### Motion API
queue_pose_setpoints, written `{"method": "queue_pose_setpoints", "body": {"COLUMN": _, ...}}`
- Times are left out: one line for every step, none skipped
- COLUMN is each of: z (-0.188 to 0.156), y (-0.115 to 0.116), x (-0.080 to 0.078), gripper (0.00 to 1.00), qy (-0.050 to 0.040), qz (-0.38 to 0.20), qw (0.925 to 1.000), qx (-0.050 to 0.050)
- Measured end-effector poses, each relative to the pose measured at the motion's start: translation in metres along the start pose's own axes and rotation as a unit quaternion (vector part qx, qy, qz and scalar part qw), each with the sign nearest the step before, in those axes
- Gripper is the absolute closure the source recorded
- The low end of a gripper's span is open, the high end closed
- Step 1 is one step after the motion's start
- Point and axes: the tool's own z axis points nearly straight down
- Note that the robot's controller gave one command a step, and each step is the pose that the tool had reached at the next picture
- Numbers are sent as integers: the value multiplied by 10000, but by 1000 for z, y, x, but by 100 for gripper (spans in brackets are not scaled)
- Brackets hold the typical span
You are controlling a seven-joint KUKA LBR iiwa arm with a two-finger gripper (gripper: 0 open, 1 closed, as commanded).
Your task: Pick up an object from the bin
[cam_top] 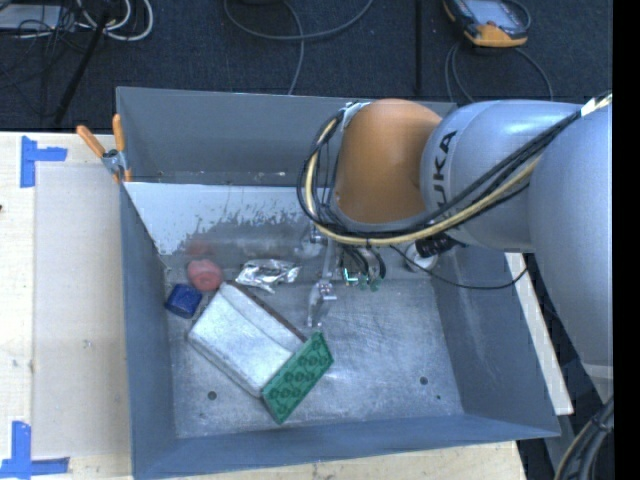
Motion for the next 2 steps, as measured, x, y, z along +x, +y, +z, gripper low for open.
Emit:
{"method": "queue_pose_setpoints", "body": {"z": 25, "y": 36, "x": 133, "gripper": 0, "qy": 7, "qz": -373, "qw": 9993, "qx": 1}}
{"method": "queue_pose_setpoints", "body": {"z": 39, "y": -1, "x": 135, "gripper": 0, "qy": -27, "qz": 35, "qw": 10000, "qx": 2}}
